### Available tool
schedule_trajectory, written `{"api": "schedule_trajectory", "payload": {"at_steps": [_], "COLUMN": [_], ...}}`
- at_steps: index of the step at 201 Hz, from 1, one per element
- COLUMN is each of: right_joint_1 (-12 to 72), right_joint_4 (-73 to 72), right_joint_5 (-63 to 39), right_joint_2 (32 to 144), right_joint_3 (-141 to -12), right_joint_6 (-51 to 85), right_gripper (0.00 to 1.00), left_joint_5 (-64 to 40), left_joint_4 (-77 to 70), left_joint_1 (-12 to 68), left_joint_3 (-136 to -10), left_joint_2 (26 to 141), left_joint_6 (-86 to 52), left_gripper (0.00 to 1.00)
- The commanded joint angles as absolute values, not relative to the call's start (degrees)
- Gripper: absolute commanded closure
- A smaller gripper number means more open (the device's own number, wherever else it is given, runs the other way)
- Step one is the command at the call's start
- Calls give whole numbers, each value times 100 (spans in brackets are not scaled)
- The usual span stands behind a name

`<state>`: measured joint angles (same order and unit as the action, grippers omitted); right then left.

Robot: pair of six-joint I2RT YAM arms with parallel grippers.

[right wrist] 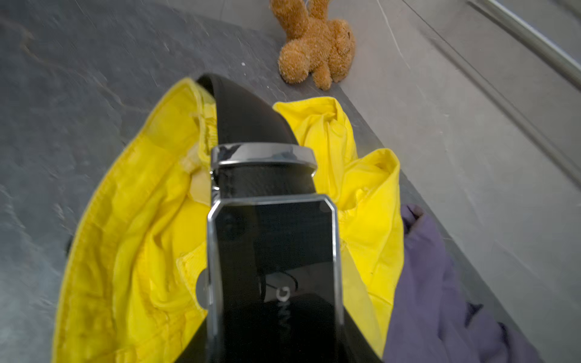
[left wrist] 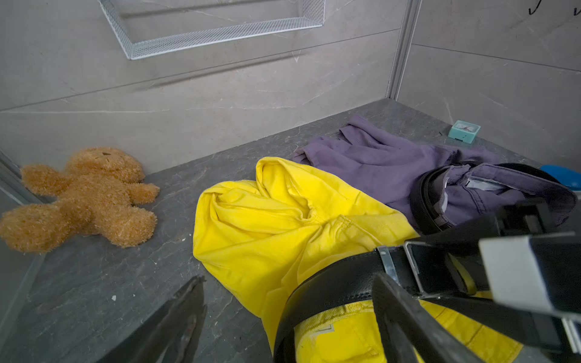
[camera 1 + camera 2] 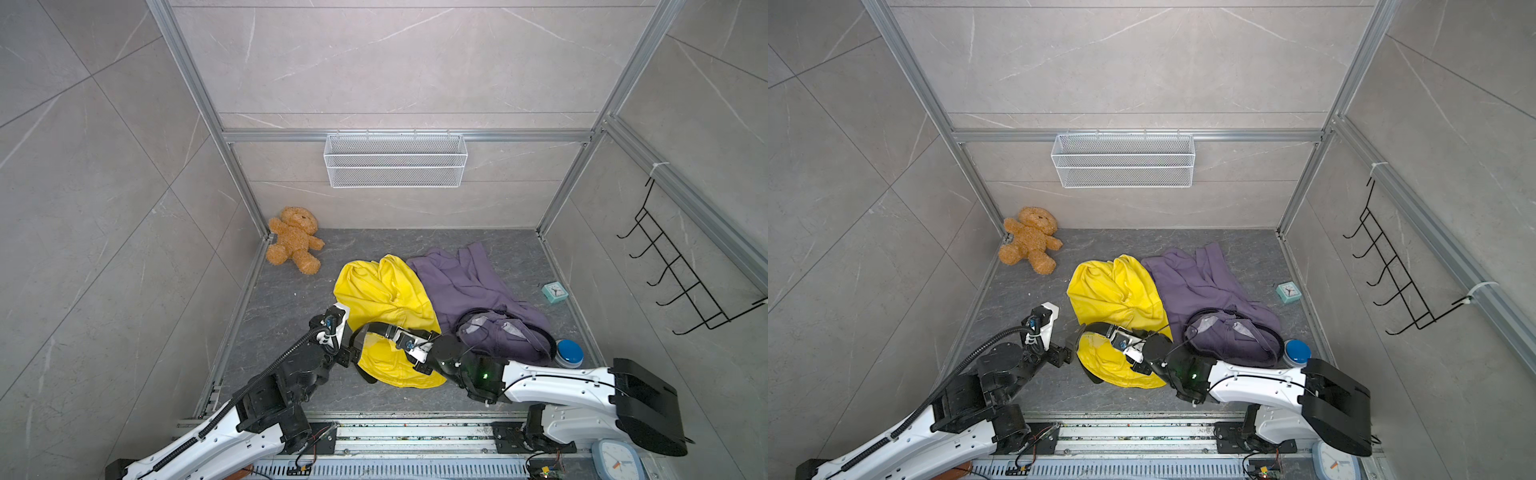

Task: Remove the belt from the trousers
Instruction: Adjust the trousers at the center of the board.

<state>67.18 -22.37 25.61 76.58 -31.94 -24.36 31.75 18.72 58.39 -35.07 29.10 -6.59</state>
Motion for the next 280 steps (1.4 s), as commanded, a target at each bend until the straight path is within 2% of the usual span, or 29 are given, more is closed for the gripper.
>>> {"api": "schedule_trajectory", "payload": {"at_steps": [1,36,66,100,123,147,208,249,280], "right_joint_1": [7044,7757,7949,7998,8007,8020,8068,8090,8125], "right_joint_4": [-3826,-4718,-4966,-4805,-4382,-4033,-3971,-3798,-3738], "right_joint_5": [4525,5579,5796,5673,5482,5454,5501,5589,5549], "right_joint_2": [8344,9201,9327,8920,8469,8054,7668,7446,7461], "right_joint_3": [-3007,-3046,-3061,-2960,-2898,-2817,-2687,-2687,-2759], "right_joint_6": [-3513,-4190,-4409,-4671,-4782,-5057,-5710,-5803,-5912], "right_gripper": [100,100,100,100,100,100,100,100,100], "left_joint_5": [2996,2345,1484,485,-293,-892,-2164,-2593,-2174], "left_joint_4": [2606,2729,2430,2745,3054,3426,3932,3998,3776], "left_joint_1": [5836,5573,5334,5004,4622,4248,4199,4240,4332], "left_joint_3": [-3686,-3771,-3599,-3825,-4168,-4591,-5575,-5437,-5274], "left_joint_2": [3391,4147,4163,4126,4325,4619,5890,6040,6109], "left_joint_6": [-1435,-2035,-1874,-1003,-494,193,1574,1724,1690], "left_gripper": [14,13,9,6,0,0,1,6,6]}}
